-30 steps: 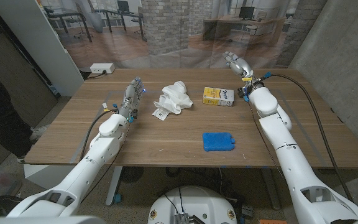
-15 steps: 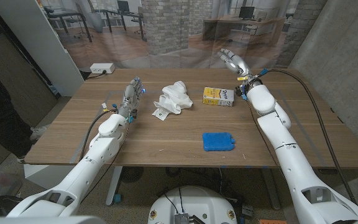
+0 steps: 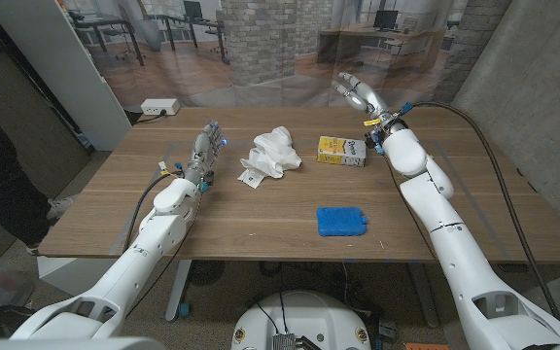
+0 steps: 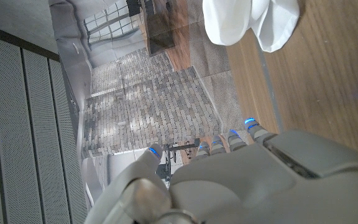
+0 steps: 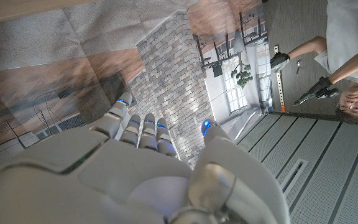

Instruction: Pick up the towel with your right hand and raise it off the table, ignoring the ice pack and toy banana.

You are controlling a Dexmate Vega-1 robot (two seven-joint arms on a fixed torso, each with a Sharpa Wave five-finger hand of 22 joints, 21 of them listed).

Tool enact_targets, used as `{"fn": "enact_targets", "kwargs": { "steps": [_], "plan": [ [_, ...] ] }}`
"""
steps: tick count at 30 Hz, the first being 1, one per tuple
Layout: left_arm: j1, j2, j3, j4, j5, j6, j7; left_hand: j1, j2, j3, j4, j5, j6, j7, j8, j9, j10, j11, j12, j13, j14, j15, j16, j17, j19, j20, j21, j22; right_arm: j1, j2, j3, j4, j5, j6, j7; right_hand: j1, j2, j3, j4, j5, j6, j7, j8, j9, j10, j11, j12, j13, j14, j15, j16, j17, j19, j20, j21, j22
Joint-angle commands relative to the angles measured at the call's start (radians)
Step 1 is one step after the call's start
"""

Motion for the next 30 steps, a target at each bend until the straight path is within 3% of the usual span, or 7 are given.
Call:
{"fn": "enact_targets", "kwargs": {
  "steps": [1, 30],
  "plan": [
    [0.004, -0.002, -0.005, 0.003, -0.003, -0.004, -0.002, 0.005, 0.069, -0.003, 0.003, 0.005, -0.097, 0.004, 0.004, 0.004, -0.09, 0.002, 0.006, 0.006, -0.144, 0.006, 0.003, 0.003, -0.034, 0.005, -0.002, 0.004, 0.006, -0.007, -0.025, -0.026, -0.077, 0.004, 0.012, 0.016, 0.002, 0.004, -0.01, -0.002, 0.008, -0.003, 0.006, 0.005, 0.005, 0.002, 0.008, 0.002, 0.004, 0.0, 0.007, 0.001, 0.001, -0.007, 0.004, 0.002],
    [0.022, 0.003, -0.015, -0.012, -0.012, -0.012, 0.005, 0.005, 0.07, -0.006, 0.003, 0.006, -0.096, 0.004, 0.004, 0.004, -0.089, 0.002, 0.005, 0.006, -0.144, 0.006, 0.002, 0.003, -0.032, 0.007, -0.004, 0.004, 0.022, -0.008, -0.097, -0.084, -0.3, -0.042, 0.044, 0.047, 0.012, 0.025, -0.035, -0.02, 0.014, -0.015, 0.006, 0.006, 0.01, -0.011, 0.006, 0.003, 0.013, -0.012, 0.007, 0.001, 0.014, -0.012, 0.008, 0.002]
  ]
}}
